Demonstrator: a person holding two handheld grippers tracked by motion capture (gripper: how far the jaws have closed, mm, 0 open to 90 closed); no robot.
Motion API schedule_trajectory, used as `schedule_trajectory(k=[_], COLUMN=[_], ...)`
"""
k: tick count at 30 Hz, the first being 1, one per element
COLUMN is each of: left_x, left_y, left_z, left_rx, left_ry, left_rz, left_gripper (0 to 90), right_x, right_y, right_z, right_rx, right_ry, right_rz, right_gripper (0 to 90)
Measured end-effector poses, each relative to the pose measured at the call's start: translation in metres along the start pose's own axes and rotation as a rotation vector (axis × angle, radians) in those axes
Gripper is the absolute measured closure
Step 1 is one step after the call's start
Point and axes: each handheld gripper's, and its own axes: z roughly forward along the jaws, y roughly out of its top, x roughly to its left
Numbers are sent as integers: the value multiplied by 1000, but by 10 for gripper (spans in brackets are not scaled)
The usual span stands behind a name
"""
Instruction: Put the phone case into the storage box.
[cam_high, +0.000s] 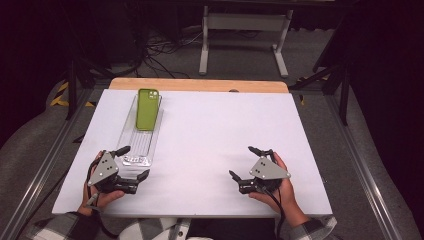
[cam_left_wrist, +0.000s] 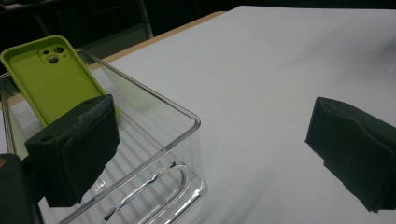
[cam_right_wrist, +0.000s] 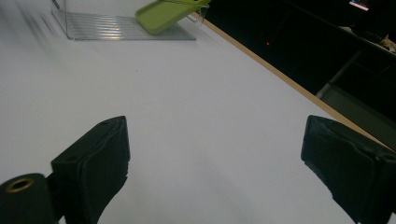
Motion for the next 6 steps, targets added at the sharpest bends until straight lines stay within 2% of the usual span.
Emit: schedule_trajectory(k=[6], left_x=[1], left_y=[0], left_z=[0], left_rx=[1], left_ry=[2], left_rz=[-4], left_gripper=[32], right_x=[-1], right_y=[0], right_z=[0], right_rx=[1], right_ry=[0], right_rz=[9], right_gripper=[86])
